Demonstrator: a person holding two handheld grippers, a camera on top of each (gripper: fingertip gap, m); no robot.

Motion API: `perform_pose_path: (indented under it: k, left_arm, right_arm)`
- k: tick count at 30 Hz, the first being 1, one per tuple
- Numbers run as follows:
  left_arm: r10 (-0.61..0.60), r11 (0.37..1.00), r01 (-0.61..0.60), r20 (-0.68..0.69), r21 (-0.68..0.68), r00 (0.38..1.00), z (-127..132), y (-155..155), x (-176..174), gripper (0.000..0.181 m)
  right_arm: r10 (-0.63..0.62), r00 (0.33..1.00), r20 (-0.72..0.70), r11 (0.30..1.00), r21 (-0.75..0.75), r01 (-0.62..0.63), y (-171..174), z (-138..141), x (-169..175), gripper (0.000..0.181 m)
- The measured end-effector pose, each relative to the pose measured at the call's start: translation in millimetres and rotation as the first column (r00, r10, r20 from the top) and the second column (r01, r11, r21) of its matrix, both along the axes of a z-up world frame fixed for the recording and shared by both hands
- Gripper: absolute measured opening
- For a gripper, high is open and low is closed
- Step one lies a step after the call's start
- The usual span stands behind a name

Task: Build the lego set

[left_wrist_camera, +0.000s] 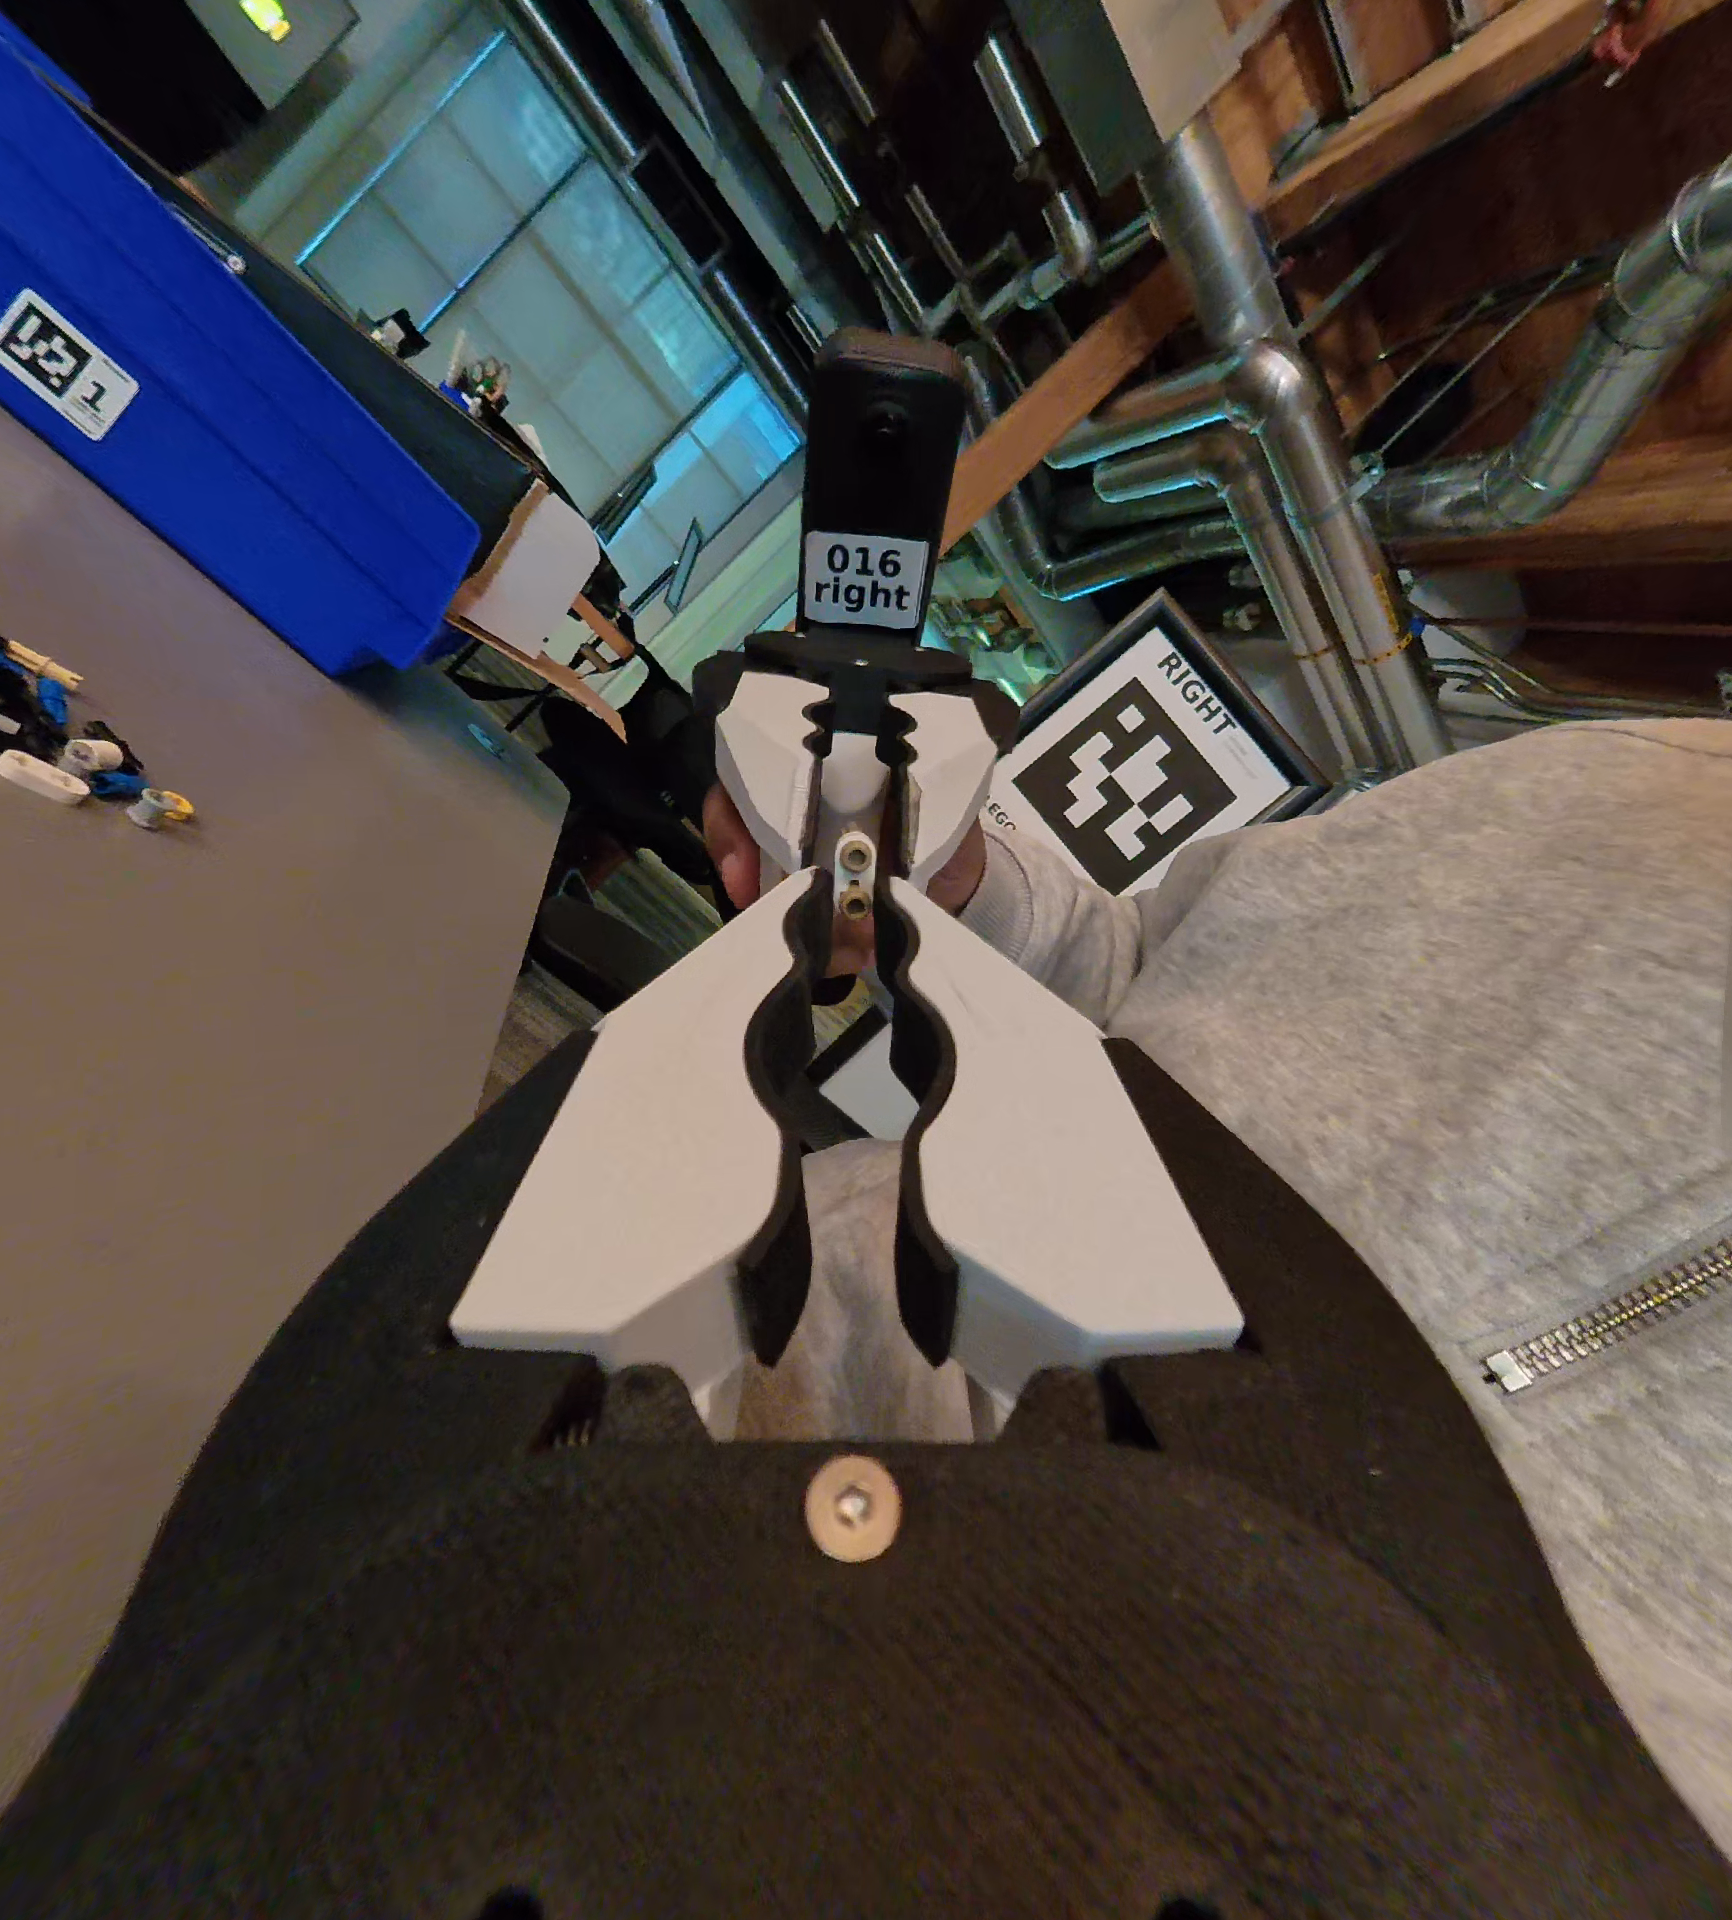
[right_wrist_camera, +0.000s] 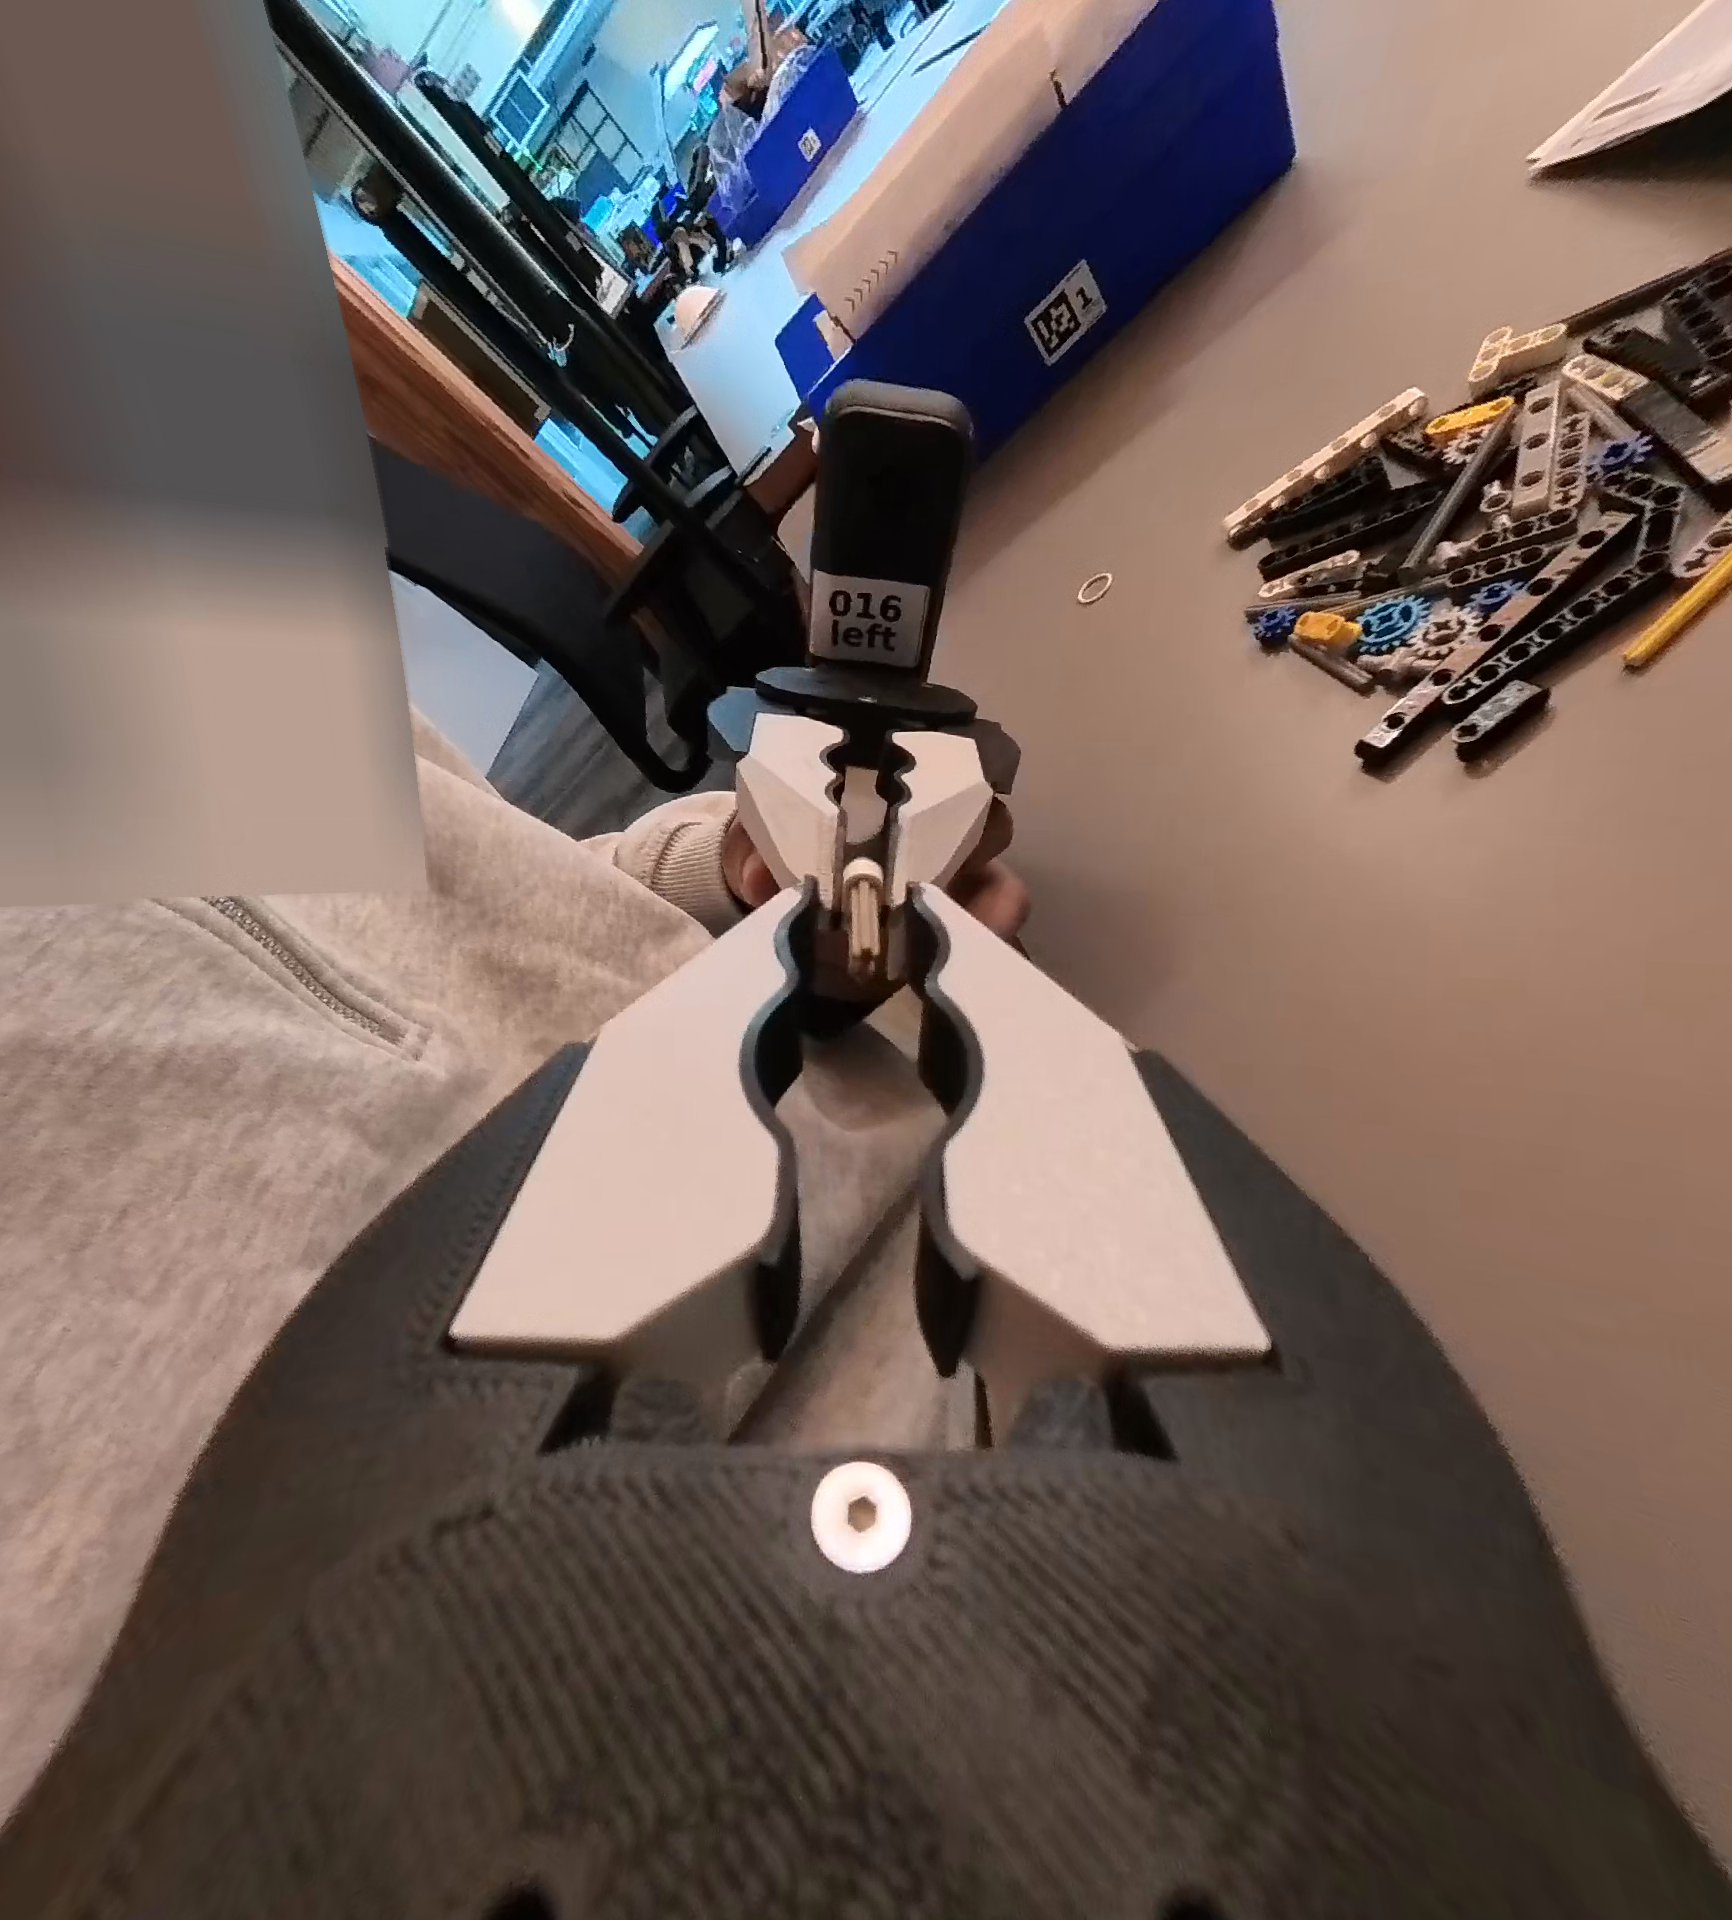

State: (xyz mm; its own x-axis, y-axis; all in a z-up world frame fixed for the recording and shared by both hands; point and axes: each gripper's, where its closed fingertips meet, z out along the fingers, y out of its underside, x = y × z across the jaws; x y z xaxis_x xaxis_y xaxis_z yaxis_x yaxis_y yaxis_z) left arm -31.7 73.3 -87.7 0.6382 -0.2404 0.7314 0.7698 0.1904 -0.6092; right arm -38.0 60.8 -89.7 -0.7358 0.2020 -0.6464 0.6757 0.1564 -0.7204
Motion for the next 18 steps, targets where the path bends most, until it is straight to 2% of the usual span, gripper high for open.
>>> perform_pose_path:
  k: [3, 5, 6, 8, 12, 18]
  left_arm:
    - [0.002, 1.000, -0.002, -0.001, -0.002, 1.000, -0.1, -1.0, -0.9, 0.005]
    - [0.000, 1.000, 0.000, -0.002, -0.009, 1.000, -1.4, -1.1, -0.9, 0.005]
    - [0.000, 1.000, 0.000, -0.005, -0.013, 1.000, -1.7, -1.0, -0.9, 0.005]
    - [0.013, 1.000, -0.013, -0.003, -0.006, 1.000, -0.7, -2.2, -2.4, 0.005]
    - [0.018, 1.000, -0.018, -0.007, -0.012, 1.000, -0.9, -3.2, -3.7, 0.005]
    - [0.003, 1.000, -0.003, 0.005, -0.005, 1.000, -0.6, -2.7, -2.6, 0.005]
  right_arm:
    - [-0.005, 1.000, 0.013, 1.000, -0.010, 0.005, -0.1, 0.6, -1.6, 0.012]
    - [-0.014, 0.999, 0.032, 0.999, -0.040, 0.016, 0.8, 4.3, -4.2, 0.003]
    - [-0.012, 0.999, 0.045, 0.999, -0.050, 0.014, 1.1, 5.0, -4.5, 0.004]
    - [0.006, 1.000, 0.016, 1.000, 0.017, -0.006, 0.7, -4.0, -1.7, 0.020]
    - [0.023, 0.999, -0.032, 0.998, 0.062, -0.021, -3.0, -5.7, 1.7, 0.015]
    - [-0.005, 0.999, -0.038, 1.000, 0.010, 0.006, -1.1, 2.4, -6.5, 0.015]
